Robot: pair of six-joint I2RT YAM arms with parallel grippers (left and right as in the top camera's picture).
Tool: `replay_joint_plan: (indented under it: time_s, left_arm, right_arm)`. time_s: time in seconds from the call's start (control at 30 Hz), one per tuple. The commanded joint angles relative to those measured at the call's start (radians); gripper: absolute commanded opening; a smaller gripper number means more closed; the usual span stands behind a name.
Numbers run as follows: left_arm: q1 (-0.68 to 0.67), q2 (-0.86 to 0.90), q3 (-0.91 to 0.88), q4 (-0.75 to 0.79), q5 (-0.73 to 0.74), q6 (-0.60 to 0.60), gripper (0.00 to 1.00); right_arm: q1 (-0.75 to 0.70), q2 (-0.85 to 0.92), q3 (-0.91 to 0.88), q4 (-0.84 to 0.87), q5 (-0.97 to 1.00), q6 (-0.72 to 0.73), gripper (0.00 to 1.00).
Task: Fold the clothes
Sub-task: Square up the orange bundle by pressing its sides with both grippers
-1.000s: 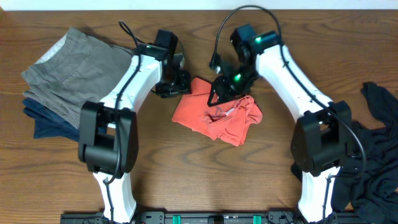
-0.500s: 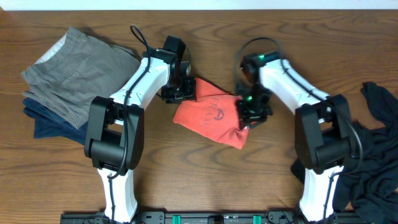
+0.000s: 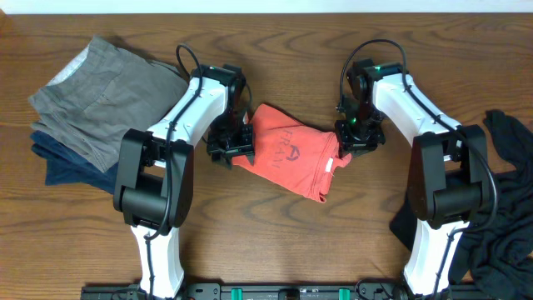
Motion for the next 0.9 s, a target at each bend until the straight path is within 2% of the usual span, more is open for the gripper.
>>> replay_joint_plan:
  time_s: [0.0,0.1,0.17,0.27,0.4,0.5,0.67,0.87]
  left_arm:
    - [0.001,-0.014,-0.007,-0.014,-0.033,-0.010,0.55]
    - [0.015,-0.077,0.010,0.023,-0.070,-0.007,0.56]
    - [0.023,-0.133,0.016,0.105,-0.070,0.010,0.56]
    - [0.023,-0.204,0.016,0.277,-0.070,0.033,0.64]
    - [0.022,-0.217,0.016,0.477,-0.070,0.033,0.67]
    - [0.022,-0.184,0.016,0.560,-0.066,0.032,0.67]
    - [0.021,-0.105,0.016,0.571,-0.025,0.033,0.67]
    - [0.002,-0.006,0.015,0.557,0.026,0.033,0.67]
  right_arm:
    - [0.011,-0.022,0.002,-0.008,0.056,0.063,0.31]
    - [-0.003,-0.043,0.002,-0.029,0.060,0.064,0.31]
    - [-0.010,-0.078,0.002,-0.032,0.055,0.064,0.31]
    - [-0.011,-0.151,0.002,-0.038,0.035,0.064,0.32]
    - [0.006,-0.225,0.002,-0.039,-0.107,0.063,0.36]
    - [0.043,-0.233,0.002,-0.034,-0.208,0.063,0.38]
    - [0.127,-0.212,-0.019,0.008,-0.225,0.067,0.41]
    - [0.193,-0.197,-0.119,0.117,-0.225,0.140,0.41]
